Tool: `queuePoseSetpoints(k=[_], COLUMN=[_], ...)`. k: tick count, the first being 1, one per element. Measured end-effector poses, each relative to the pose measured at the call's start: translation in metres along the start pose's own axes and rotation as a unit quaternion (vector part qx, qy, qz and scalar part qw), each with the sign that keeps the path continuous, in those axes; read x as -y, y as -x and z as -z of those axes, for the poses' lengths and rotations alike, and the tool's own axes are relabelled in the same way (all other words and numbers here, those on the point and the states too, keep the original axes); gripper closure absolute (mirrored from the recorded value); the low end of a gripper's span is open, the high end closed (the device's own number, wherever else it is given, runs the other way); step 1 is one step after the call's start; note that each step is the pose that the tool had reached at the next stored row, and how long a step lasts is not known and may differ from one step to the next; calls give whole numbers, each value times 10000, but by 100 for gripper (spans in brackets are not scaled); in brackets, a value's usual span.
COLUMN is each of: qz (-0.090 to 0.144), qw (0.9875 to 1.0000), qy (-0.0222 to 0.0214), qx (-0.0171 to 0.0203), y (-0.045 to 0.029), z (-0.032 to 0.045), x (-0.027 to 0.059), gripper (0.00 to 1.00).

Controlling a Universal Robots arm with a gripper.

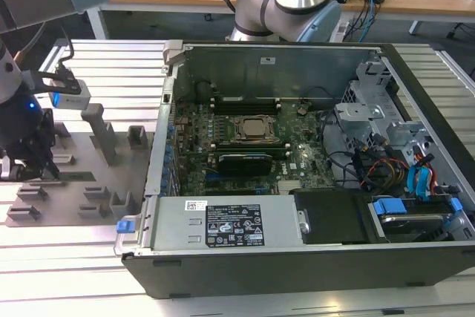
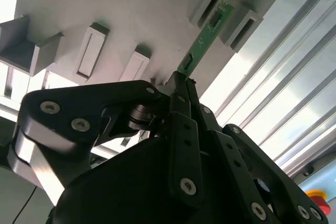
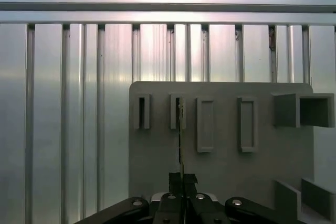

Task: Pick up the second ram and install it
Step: 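Pick up the second ram and move it above second insertion slot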

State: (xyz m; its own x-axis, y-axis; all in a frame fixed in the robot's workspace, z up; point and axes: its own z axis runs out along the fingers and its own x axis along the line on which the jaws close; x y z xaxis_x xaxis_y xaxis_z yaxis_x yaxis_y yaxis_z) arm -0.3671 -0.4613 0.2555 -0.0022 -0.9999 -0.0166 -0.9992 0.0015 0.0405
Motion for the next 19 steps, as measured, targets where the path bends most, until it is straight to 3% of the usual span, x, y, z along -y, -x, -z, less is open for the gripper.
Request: queuePoseSetpoints(k=[10, 19], qz=[0, 0], qw=[10000, 10000], qy=[0, 0], qx=[0, 0], y=[3, 5], z=[144, 336], x=[-6, -13], gripper=[87, 87])
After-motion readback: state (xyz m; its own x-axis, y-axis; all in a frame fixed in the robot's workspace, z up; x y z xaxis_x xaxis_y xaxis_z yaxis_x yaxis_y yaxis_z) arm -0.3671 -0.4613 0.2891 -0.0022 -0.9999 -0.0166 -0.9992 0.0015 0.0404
